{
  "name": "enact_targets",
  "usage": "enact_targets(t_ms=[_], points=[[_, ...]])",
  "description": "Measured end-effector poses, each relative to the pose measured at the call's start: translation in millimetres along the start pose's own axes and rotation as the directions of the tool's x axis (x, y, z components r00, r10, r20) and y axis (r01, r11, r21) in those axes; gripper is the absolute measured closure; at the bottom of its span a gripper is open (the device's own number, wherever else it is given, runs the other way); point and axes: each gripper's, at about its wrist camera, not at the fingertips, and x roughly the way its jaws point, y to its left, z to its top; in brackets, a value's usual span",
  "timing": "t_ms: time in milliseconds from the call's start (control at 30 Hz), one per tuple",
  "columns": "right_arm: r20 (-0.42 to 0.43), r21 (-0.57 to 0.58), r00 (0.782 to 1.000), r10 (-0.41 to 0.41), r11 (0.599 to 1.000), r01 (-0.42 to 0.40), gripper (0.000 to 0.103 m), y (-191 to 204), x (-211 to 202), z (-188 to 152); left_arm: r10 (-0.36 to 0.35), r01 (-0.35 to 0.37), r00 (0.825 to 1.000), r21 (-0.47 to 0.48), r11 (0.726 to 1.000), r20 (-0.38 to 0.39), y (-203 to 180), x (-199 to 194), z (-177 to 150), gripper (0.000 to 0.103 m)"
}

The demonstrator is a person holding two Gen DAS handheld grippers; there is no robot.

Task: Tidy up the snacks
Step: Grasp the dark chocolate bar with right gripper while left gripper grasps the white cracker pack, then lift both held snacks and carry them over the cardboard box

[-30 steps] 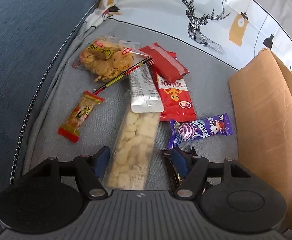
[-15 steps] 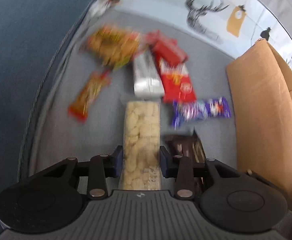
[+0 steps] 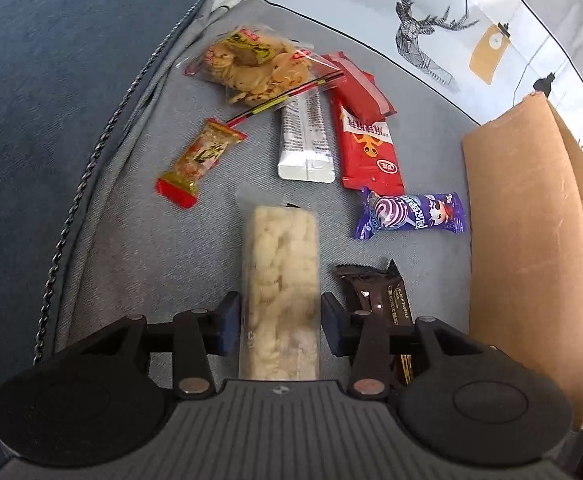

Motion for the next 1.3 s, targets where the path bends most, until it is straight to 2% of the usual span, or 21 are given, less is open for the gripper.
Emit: enact_targets(t_ms=[500, 967, 1100, 1300], points=[[0.008, -0.009, 1.0, -0.002, 1.0, 0.002, 0.062, -1.2, 0.0, -0.3, 0.014, -0.014, 1.0, 0.045, 0.999, 0.006, -6.6, 2.9, -1.1, 0.055], [0.021, -0.021, 1.0, -0.014, 1.0, 0.015, 0.062, 0.5, -2.8, -3.6, 0.022, -0.023, 1.0, 0.059, 0.998, 0.01, -6.9, 2.9, -2.0, 0.06], [0.053, -0.026, 0.999, -0.01, 1.0, 0.012, 0.062, 2.3, -9.3, -3.8, -0.003, 0.001, 1.0, 0.058, 0.998, 0.027, -7.3, -1.5, -1.9, 0.061], [0.14, -0.031, 0.99, -0.014, 0.999, 0.019, 0.062, 4.9, -32.4, -5.4, -0.069, 0.066, 0.991, 0.031, 0.997, 0.111, -8.7, -22.0, -5.6, 0.061]])
